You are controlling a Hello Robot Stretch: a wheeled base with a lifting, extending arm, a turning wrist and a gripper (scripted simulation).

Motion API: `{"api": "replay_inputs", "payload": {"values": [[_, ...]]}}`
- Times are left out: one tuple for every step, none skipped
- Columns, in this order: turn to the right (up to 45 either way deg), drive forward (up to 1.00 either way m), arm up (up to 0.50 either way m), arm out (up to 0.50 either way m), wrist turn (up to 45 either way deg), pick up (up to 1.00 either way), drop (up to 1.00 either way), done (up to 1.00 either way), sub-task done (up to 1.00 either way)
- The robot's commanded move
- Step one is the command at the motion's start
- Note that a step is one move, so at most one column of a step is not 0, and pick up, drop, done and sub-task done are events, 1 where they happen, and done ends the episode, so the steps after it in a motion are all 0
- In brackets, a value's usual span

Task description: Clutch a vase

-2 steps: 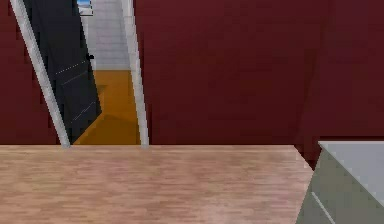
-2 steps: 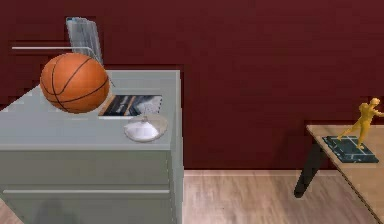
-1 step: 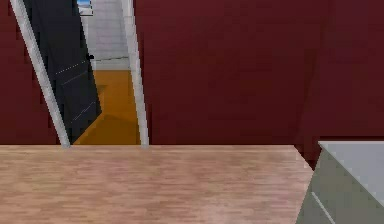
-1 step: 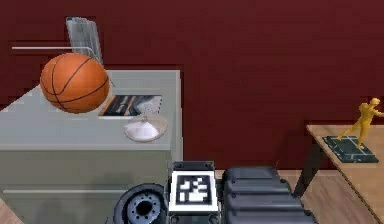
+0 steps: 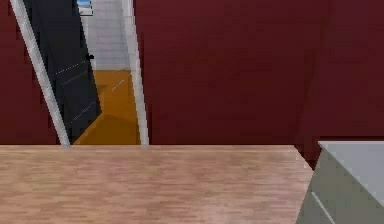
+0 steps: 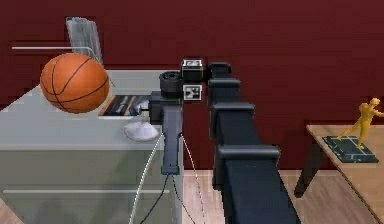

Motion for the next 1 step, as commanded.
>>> {"api": "replay_inputs", "payload": {"values": [[0.0,0.0,0.0,0.0,45.0,0.0,0.0,0.0,0.0]]}}
